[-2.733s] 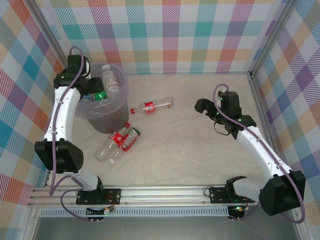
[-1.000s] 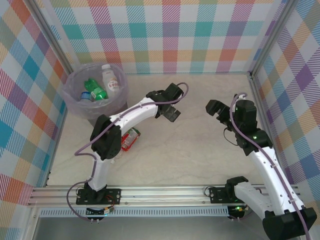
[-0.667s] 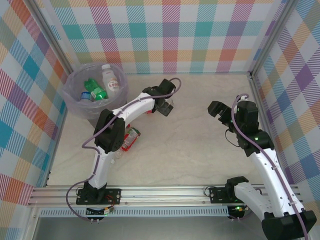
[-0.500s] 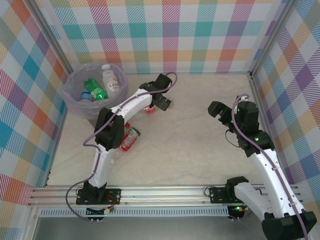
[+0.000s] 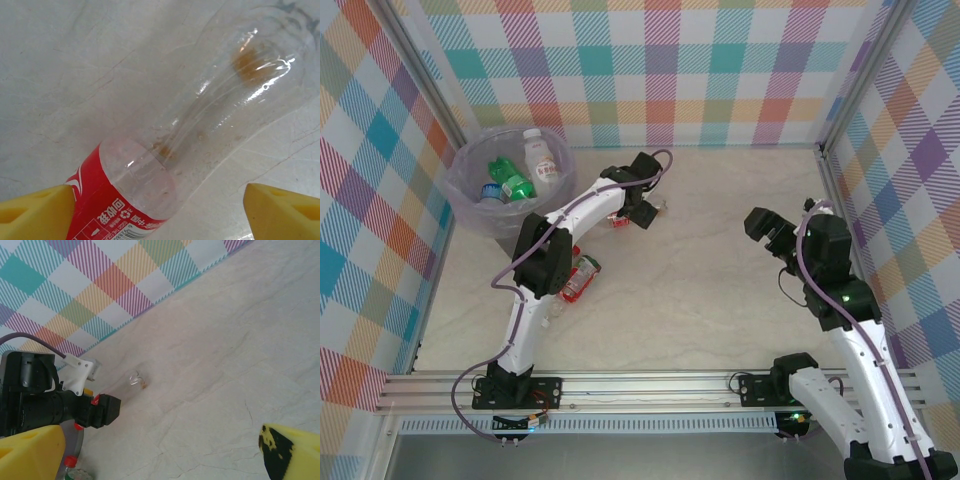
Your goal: Put the plastic bottles in the bin
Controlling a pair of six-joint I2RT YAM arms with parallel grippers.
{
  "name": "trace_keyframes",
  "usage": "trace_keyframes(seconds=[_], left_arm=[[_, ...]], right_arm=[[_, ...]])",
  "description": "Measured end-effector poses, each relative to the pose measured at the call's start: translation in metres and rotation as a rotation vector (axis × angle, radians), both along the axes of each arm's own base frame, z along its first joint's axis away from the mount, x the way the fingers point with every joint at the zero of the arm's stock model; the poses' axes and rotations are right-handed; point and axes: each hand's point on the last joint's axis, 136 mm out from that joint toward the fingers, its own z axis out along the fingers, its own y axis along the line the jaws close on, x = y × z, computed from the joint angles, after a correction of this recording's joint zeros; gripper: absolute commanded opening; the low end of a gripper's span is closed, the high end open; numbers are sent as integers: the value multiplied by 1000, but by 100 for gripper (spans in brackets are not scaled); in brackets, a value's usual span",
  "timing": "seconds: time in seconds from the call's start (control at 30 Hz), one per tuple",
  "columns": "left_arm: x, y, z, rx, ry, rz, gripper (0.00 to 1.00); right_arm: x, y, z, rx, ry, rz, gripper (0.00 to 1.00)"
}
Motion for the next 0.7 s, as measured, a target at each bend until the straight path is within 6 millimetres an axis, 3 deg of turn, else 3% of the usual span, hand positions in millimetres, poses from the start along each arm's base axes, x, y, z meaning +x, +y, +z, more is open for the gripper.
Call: trace_keyframes(seconds=[0.17, 0.33, 0.47, 0.7], left_arm=[[-1, -1, -10, 40, 10, 2, 85], [2, -3, -11, 47, 2, 5, 91], [4, -7, -15, 35, 11, 4, 87], [-8, -12, -44, 24, 99, 1, 84]], right_arm=[[-2, -3, -1, -7, 6, -12, 99], [-2, -4, -2, -15, 5, -13, 99], [-3, -5, -3, -25, 12, -13, 99], [-3, -6, -6, -34, 20, -19, 99]])
